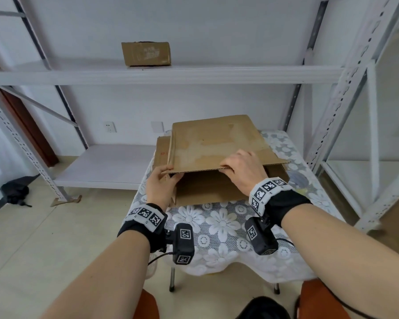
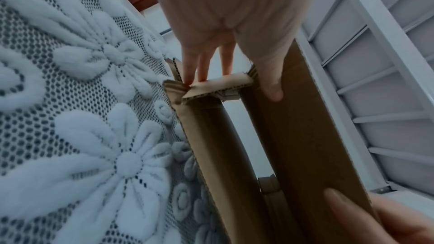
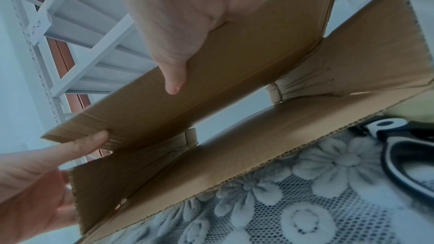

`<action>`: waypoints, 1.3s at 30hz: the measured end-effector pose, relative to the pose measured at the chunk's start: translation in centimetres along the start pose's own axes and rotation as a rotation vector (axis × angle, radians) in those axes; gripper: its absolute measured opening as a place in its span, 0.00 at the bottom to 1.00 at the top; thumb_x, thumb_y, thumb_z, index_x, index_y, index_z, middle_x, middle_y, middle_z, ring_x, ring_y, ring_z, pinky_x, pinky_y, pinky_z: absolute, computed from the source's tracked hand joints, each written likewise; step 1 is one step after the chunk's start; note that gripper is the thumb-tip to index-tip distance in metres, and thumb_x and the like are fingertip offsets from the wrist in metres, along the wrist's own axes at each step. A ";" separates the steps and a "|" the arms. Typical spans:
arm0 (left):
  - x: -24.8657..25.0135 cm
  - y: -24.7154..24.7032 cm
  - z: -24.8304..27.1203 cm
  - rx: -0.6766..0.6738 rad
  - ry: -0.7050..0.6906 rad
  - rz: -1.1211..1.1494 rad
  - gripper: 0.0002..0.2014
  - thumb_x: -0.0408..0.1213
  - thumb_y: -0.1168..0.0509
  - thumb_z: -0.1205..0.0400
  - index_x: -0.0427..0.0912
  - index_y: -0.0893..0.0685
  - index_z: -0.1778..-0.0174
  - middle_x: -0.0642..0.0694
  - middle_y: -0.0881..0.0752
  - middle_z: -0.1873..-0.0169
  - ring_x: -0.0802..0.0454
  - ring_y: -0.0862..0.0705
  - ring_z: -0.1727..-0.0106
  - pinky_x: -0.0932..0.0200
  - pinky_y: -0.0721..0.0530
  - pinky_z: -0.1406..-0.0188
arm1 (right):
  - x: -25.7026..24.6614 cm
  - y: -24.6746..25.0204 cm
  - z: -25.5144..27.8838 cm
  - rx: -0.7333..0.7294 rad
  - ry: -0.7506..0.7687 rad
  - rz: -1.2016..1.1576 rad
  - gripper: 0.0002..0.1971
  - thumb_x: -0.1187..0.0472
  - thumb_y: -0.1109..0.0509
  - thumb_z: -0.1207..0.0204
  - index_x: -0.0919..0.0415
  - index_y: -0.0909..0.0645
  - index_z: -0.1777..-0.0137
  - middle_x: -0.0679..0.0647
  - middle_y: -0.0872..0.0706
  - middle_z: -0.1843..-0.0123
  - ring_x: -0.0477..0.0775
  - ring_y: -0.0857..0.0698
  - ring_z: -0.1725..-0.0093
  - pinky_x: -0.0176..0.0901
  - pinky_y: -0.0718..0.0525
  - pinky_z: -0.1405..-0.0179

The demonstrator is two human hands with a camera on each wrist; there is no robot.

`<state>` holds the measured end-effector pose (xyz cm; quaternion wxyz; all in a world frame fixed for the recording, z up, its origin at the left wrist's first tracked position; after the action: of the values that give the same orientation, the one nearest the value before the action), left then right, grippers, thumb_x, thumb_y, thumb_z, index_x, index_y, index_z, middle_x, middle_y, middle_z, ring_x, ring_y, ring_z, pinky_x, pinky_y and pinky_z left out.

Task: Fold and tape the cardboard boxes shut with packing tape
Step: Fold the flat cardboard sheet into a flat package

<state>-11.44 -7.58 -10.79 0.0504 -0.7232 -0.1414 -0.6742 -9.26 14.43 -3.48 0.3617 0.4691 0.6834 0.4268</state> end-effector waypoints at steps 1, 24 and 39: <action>-0.1 0.0 -0.1 0.002 0.000 -0.001 0.14 0.39 0.23 0.25 0.50 0.16 0.45 0.48 0.14 0.44 0.49 0.17 0.38 0.45 0.20 0.33 | 0.2 0.4 0.0 0.024 -0.021 0.019 0.13 0.48 0.37 0.18 0.49 0.16 0.41 0.44 0.13 0.43 0.49 0.23 0.42 0.48 0.34 0.34; -0.9 0.0 -0.6 -0.018 0.075 0.145 0.14 0.35 0.26 0.25 0.50 0.17 0.46 0.45 0.13 0.43 0.46 0.14 0.43 0.37 0.16 0.38 | 7.5 1.2 0.9 0.073 -0.423 0.088 0.10 0.46 0.30 0.23 0.49 0.11 0.51 0.52 0.13 0.53 0.58 0.23 0.46 0.47 0.33 0.55; -2.3 -1.0 -0.8 -0.022 0.016 0.048 0.18 0.25 0.38 0.20 0.51 0.25 0.40 0.45 0.18 0.60 0.49 0.25 0.68 0.52 0.23 0.66 | 11.1 0.4 3.3 0.142 -0.710 -0.436 0.39 0.61 0.24 0.34 0.59 0.35 0.22 0.60 0.30 0.25 0.62 0.34 0.26 0.54 0.31 0.28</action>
<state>-12.58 -7.16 -13.11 0.0596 -0.7216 -0.1162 -0.6799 -9.51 25.89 -5.41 0.6234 0.4552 0.6272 0.1039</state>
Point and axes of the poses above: each hand's wrist, its own z-axis away from the middle knuckle, its own y-axis out of the back of the hand, x = y × z, the point moved 7 cm from there along -z, towards the middle knuckle
